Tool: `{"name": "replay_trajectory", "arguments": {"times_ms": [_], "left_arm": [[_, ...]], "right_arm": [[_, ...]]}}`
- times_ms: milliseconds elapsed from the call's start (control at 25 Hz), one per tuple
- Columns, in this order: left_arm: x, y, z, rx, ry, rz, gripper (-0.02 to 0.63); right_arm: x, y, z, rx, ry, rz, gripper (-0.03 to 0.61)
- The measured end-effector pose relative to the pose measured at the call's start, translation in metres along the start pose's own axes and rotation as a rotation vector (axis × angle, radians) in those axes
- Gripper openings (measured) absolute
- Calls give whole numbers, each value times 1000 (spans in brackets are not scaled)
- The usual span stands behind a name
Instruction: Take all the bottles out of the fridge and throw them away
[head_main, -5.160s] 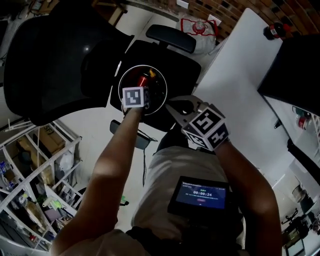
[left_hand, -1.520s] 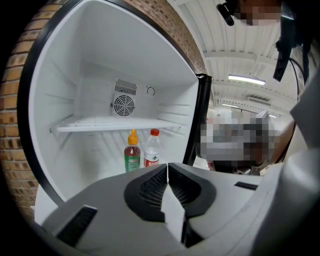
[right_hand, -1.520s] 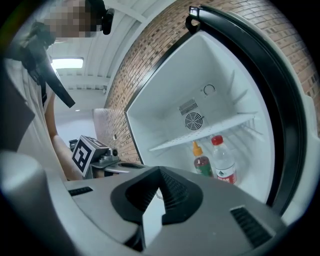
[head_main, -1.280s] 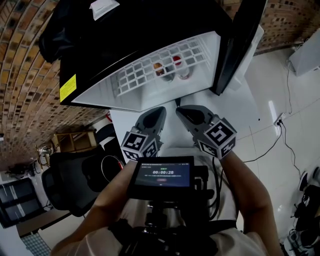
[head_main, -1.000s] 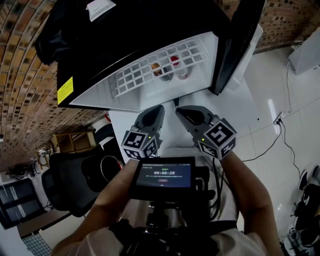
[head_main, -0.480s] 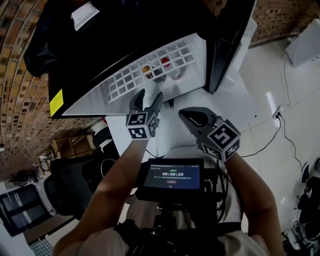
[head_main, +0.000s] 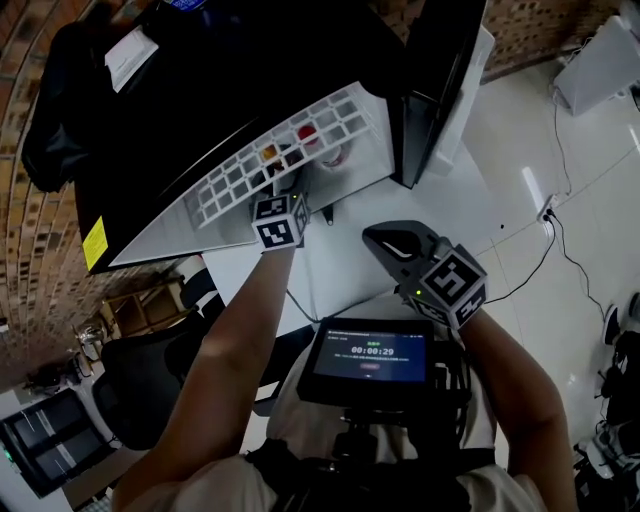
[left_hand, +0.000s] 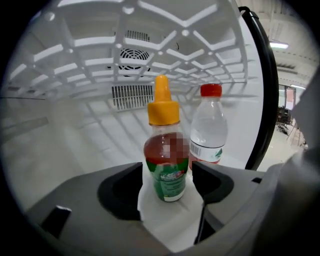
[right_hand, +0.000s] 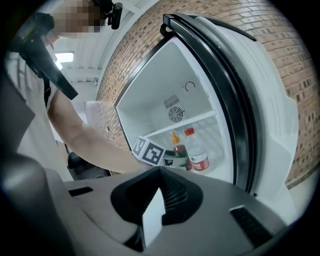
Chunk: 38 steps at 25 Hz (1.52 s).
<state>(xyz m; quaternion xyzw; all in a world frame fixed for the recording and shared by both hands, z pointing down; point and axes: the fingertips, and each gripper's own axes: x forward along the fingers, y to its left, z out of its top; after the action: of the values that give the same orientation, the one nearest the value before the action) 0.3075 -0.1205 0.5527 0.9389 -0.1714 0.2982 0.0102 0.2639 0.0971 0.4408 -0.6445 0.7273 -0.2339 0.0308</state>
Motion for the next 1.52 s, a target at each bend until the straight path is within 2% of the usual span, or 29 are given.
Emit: {"name": "replay_trajectory", "arguments": {"times_ms": [160, 200, 320, 480, 640, 800, 1080, 1240, 1400, 1520], "left_arm": [[10, -4, 6, -4, 11, 18, 321], [12, -3, 6, -3, 13, 21, 291], [9, 0, -2, -9, 17, 29, 284], [-14, 1, -12, -58, 4, 23, 281], [-44, -13, -28, -68, 7, -26, 282], [-77, -24, -41, -95, 6, -64, 281], [-140, -35, -48, -167, -42, -126, 281], [-170, -31, -54, -158, -64, -125, 279], [-197, -26, -53, -184, -96, -143, 278], [-219, -22, -51, -152, -128, -154, 279]], "right_arm": [[1, -1, 0, 4, 13, -2, 3], [2, -1, 1, 4, 15, -3, 3], [1, 1, -1, 1, 16, -7, 3], [1, 7, -3, -6, 12, 6, 3], [8, 14, -3, -6, 13, 13, 3], [18, 28, -4, -16, 20, 65, 3], [35, 56, -13, -19, 47, 152, 3], [51, 75, -15, -33, 63, 207, 3], [69, 93, -17, -57, 84, 256, 3], [82, 104, -17, -70, 95, 282, 3]]}}
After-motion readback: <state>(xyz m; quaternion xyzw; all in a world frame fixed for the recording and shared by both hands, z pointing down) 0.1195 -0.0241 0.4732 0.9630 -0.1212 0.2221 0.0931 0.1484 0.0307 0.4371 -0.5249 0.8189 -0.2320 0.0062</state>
